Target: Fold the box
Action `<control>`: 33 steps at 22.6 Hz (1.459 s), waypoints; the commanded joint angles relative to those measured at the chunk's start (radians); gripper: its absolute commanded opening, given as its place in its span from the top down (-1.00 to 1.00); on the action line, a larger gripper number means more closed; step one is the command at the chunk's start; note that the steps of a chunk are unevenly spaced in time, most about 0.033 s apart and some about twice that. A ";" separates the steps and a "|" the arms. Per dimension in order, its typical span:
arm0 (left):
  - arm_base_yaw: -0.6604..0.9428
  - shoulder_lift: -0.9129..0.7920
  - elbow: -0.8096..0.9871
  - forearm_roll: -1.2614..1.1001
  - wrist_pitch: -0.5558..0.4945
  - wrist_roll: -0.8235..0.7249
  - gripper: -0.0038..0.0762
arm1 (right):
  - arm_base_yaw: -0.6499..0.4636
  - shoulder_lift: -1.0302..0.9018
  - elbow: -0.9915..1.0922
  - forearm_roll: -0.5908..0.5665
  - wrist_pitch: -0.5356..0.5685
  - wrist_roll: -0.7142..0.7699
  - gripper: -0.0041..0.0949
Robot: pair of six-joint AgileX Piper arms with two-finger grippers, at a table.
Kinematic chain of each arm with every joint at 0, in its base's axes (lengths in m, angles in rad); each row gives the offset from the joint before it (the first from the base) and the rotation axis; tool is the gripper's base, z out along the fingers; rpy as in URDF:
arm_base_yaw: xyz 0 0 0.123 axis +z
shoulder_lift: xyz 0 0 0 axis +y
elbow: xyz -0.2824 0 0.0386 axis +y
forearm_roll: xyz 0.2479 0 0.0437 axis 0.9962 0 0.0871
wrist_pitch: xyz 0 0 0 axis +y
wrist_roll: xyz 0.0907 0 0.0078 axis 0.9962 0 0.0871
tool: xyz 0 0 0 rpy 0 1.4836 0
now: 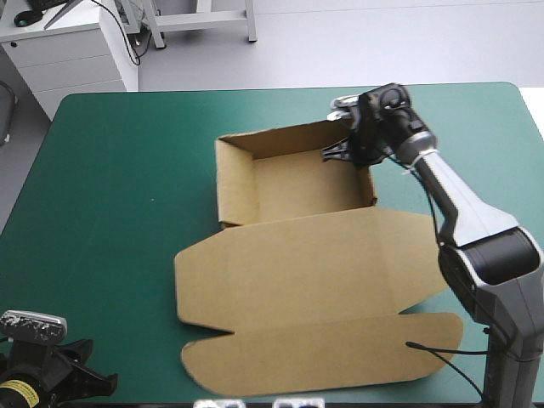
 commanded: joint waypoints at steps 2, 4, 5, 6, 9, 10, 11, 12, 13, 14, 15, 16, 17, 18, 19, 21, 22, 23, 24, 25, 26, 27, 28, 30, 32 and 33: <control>-0.006 0.014 -0.023 0.001 0.037 -0.010 0.92 | -0.189 -0.123 -0.035 -0.036 0.008 -0.010 0.96; -0.006 0.014 -0.023 0.001 0.037 -0.010 0.92 | -0.274 -0.140 -0.035 -0.036 0.008 -0.026 0.96; -0.006 0.014 -0.023 0.001 0.037 -0.010 0.92 | -0.321 -0.143 -0.035 -0.036 0.008 -0.037 0.96; -0.006 0.014 -0.023 0.001 0.037 -0.010 0.92 | -0.369 -0.145 -0.035 -0.036 0.008 -0.037 0.96; -0.006 0.014 -0.023 0.004 0.037 -0.010 0.92 | -0.557 -0.147 -0.035 -0.040 0.008 -0.038 0.96; -0.006 0.014 -0.023 0.007 0.037 -0.010 0.92 | -0.597 -0.142 -0.035 -0.053 0.008 -0.038 0.96; -0.006 0.014 -0.023 0.007 0.037 -0.010 0.92 | -0.639 -0.137 -0.035 -0.087 0.008 -0.038 0.96; -0.006 0.014 -0.023 0.007 0.037 -0.010 0.92 | -0.664 -0.133 -0.035 -0.128 0.008 -0.038 0.96; -0.006 0.014 -0.023 0.007 0.037 -0.010 0.92 | -0.686 -0.126 -0.035 -0.198 0.008 -0.038 0.95; -0.006 0.014 -0.023 0.007 0.037 -0.010 0.92 | -0.698 -0.121 -0.035 -0.251 0.008 -0.030 0.94; -0.006 0.014 -0.023 0.007 0.037 -0.010 0.92 | -0.711 -0.120 -0.035 -0.260 0.008 -0.006 0.93; -0.006 0.014 -0.023 0.007 0.037 -0.010 0.92 | -0.717 -0.117 -0.035 -0.260 0.008 -0.006 0.90; -0.006 0.014 -0.023 0.008 0.037 -0.011 0.92 | -0.717 -0.107 -0.035 -0.263 0.008 -0.009 0.79; -0.006 0.014 -0.023 0.011 0.037 -0.011 0.92 | -0.717 -0.103 -0.035 -0.255 0.008 -0.013 0.65; -0.006 0.014 -0.023 0.011 0.037 -0.011 0.92 | -0.717 -0.103 -0.035 -0.232 0.008 -0.036 0.53; -0.006 0.014 -0.023 0.011 0.037 -0.011 0.92 | -0.717 -0.101 -0.035 -0.200 0.005 -0.124 0.26; -0.006 0.014 -0.023 0.011 0.037 -0.011 0.92 | -0.717 -0.101 -0.035 -0.204 0.003 -0.127 0.17; -0.006 0.014 -0.023 0.011 0.037 -0.011 0.92 | -0.717 -0.103 -0.035 -0.208 0.003 -0.127 0.13; -0.006 0.014 -0.023 0.011 0.037 -0.011 0.92 | -0.717 -0.105 -0.036 -0.211 0.009 -0.127 0.13; -0.006 0.014 -0.023 0.011 0.037 -0.015 0.92 | -0.717 -0.113 -0.036 -0.209 0.009 -0.127 0.13; -0.006 0.014 -0.023 0.011 0.037 -0.015 0.92 | -0.717 -0.127 -0.036 -0.207 0.009 -0.127 0.13; -0.006 0.014 -0.023 0.011 0.037 -0.018 0.92 | -0.717 -0.141 -0.036 -0.208 0.009 -0.127 0.13; -0.006 0.014 -0.023 0.011 0.037 -0.020 0.92 | -0.717 -0.155 -0.036 -0.205 0.009 -0.127 0.13; -0.006 0.014 -0.023 0.013 0.035 -0.014 0.92 | -0.717 -0.186 -0.036 -0.200 0.009 -0.127 0.13; -0.006 0.014 -0.021 0.026 0.033 0.003 0.92 | -0.717 -0.223 -0.036 -0.161 0.009 -0.127 0.13; -0.006 0.014 -0.018 0.050 0.033 0.003 0.92 | -0.717 -0.246 -0.036 -0.128 0.009 -0.127 0.13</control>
